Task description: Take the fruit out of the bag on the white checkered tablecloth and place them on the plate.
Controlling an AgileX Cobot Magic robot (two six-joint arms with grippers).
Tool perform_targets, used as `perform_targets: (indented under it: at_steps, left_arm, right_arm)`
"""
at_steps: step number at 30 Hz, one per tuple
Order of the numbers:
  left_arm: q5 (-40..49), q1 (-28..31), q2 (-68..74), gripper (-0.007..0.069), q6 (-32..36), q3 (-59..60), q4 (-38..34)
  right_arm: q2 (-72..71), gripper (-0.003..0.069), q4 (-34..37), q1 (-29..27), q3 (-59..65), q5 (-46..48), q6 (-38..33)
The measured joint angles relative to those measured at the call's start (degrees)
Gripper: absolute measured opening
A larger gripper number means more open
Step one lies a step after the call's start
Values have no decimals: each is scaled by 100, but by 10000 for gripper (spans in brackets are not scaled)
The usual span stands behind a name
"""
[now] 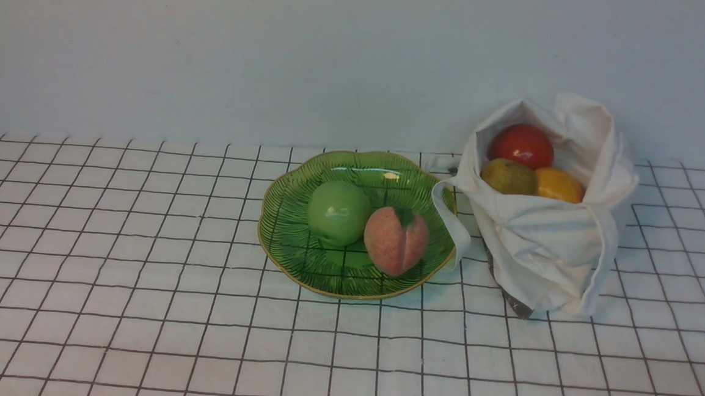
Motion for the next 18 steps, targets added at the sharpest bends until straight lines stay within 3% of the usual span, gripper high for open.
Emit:
perform_targets:
  at_steps: [18]
  left_arm:
    - [0,0,0,-8,0,0,0]
  right_arm:
    - [0,-14,-20,-28,-6,51,-4]
